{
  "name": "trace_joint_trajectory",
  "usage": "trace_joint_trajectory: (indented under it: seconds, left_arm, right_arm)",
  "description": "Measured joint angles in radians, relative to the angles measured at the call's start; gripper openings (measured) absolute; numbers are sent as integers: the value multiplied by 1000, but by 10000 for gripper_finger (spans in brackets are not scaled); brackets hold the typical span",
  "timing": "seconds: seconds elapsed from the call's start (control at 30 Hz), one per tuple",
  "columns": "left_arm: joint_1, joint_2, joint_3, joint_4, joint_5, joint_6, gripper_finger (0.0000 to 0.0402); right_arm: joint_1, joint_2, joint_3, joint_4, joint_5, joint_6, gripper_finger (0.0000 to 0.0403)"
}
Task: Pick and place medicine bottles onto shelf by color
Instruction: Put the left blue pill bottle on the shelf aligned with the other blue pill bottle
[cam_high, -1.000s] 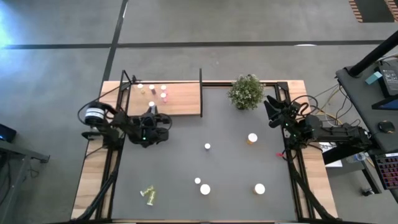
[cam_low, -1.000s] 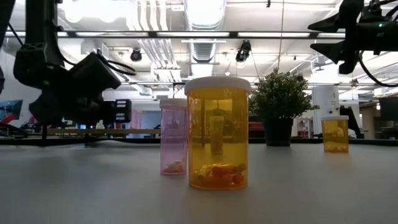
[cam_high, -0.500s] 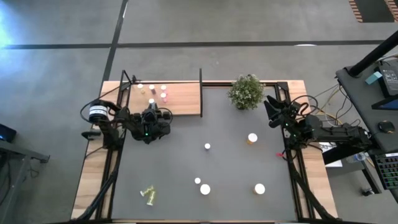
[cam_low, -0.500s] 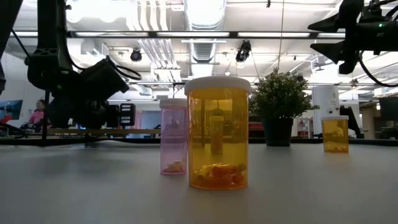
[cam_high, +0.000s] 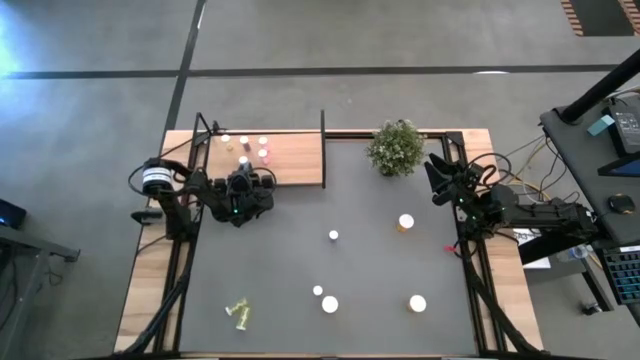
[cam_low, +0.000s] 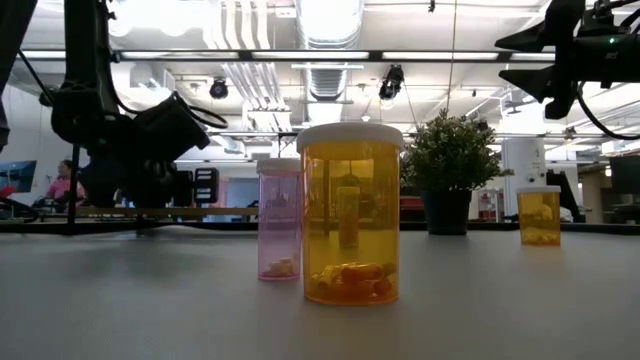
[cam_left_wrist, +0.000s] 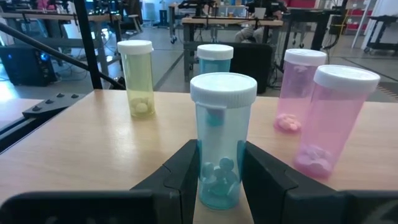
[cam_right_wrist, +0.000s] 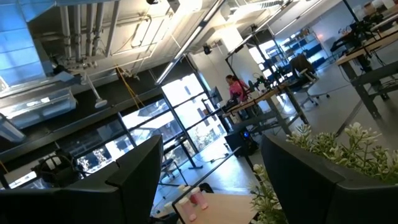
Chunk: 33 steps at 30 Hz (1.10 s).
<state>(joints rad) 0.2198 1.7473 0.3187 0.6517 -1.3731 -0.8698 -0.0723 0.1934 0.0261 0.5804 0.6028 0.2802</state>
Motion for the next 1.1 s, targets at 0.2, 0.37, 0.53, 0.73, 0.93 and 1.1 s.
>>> trace_joint_trajectory:
  seconds: [0.2,0.37,0.53,0.73,0.93,1.1]
  left_arm:
    - [16,0,0,-1,16,22,89]
    - [29,-1,0,-1,28,25,89]
    - [44,0,0,0,46,26,89]
    - [62,0,-1,6,103,42,89]
    - [82,0,4,25,118,70,89]
    - [102,0,4,22,154,74,89]
  right_arm:
    - [0,0,0,0,0,0,260]
    - [0,0,0,0,0,0,260]
    - [0,0,0,0,0,0,260]
    - [0,0,0,0,0,0,260]
    - [0,0,0,0,0,0,260]
    - [0,0,0,0,0,0,260]
